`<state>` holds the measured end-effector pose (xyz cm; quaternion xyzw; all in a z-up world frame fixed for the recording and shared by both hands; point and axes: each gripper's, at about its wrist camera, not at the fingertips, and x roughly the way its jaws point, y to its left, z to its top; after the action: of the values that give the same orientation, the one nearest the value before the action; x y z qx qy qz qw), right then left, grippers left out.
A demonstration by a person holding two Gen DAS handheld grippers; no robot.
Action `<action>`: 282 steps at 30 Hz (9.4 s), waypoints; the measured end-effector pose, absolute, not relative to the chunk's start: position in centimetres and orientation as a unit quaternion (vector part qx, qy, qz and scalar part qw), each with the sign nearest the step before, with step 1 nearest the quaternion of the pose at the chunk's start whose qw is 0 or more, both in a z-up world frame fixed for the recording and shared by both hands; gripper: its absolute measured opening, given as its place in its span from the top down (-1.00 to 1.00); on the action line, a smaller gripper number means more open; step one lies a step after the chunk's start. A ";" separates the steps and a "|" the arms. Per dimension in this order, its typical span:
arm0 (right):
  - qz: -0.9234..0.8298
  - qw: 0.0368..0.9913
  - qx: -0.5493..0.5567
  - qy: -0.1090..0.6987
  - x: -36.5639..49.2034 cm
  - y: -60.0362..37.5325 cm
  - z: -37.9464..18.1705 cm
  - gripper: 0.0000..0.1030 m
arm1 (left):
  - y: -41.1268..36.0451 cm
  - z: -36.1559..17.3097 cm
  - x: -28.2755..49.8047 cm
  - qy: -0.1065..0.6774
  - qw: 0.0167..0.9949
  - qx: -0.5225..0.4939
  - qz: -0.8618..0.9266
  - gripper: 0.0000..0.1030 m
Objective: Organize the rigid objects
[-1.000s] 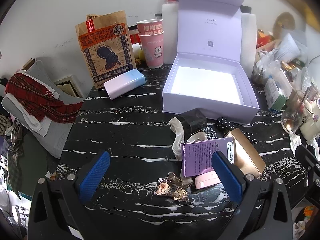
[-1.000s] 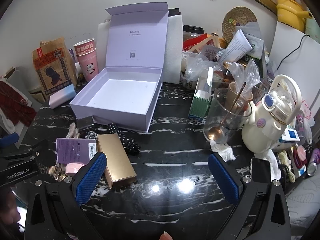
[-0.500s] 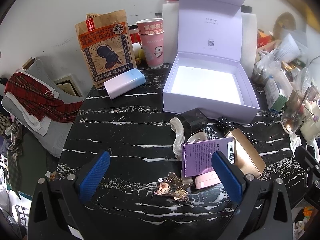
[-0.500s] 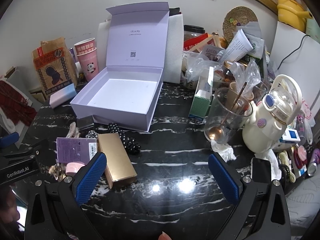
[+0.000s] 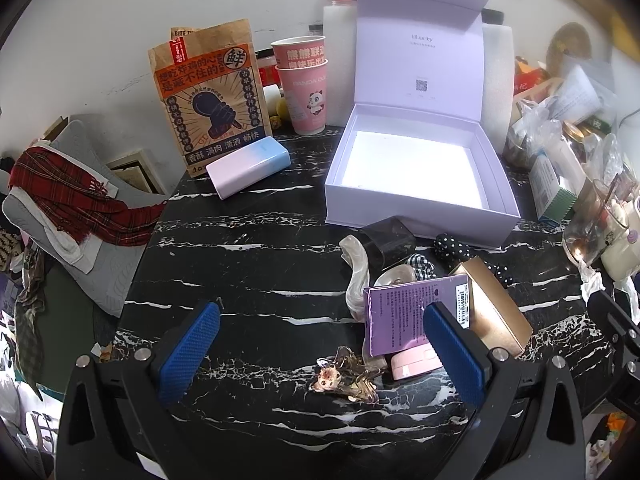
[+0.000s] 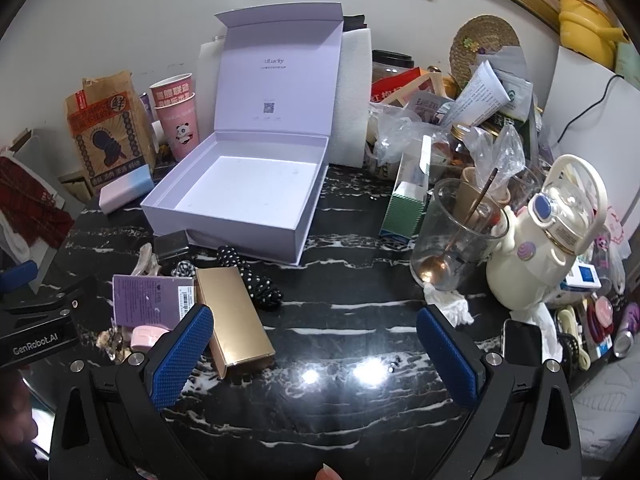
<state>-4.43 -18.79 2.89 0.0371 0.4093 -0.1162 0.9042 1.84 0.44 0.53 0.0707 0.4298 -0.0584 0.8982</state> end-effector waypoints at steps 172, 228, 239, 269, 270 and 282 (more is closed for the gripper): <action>0.090 0.918 0.079 0.377 -5.2 -19.1 0.0 0.16 | -1.0 0.4 2.0 0.406 0.892 -0.008 -0.196 -0.13; 0.092 0.925 0.036 0.367 14.1 -24.8 3.1 0.15 | -10.1 3.5 21.8 0.399 0.886 0.048 -0.232 -0.13; 0.087 0.921 0.018 0.379 17.6 -25.0 3.3 0.15 | -11.7 3.0 25.1 0.405 0.881 0.079 -0.232 -0.13; 0.071 0.894 -0.010 0.443 24.3 -23.8 -2.5 0.14 | -15.9 -3.8 29.6 0.432 0.864 0.177 -0.191 -0.13; 0.071 0.893 -0.012 0.444 24.3 -23.7 -2.6 0.13 | -15.9 -3.9 29.6 0.432 0.863 0.177 -0.192 -0.13; 0.048 0.899 -0.015 0.436 24.0 -23.7 -2.2 -0.16 | -15.8 -3.4 29.2 0.433 0.865 0.159 -0.198 -0.13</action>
<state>24.04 -23.74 -2.18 -0.0147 0.4355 0.0483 0.8988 29.20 -15.77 -3.35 0.1590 0.4330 -0.1981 0.8648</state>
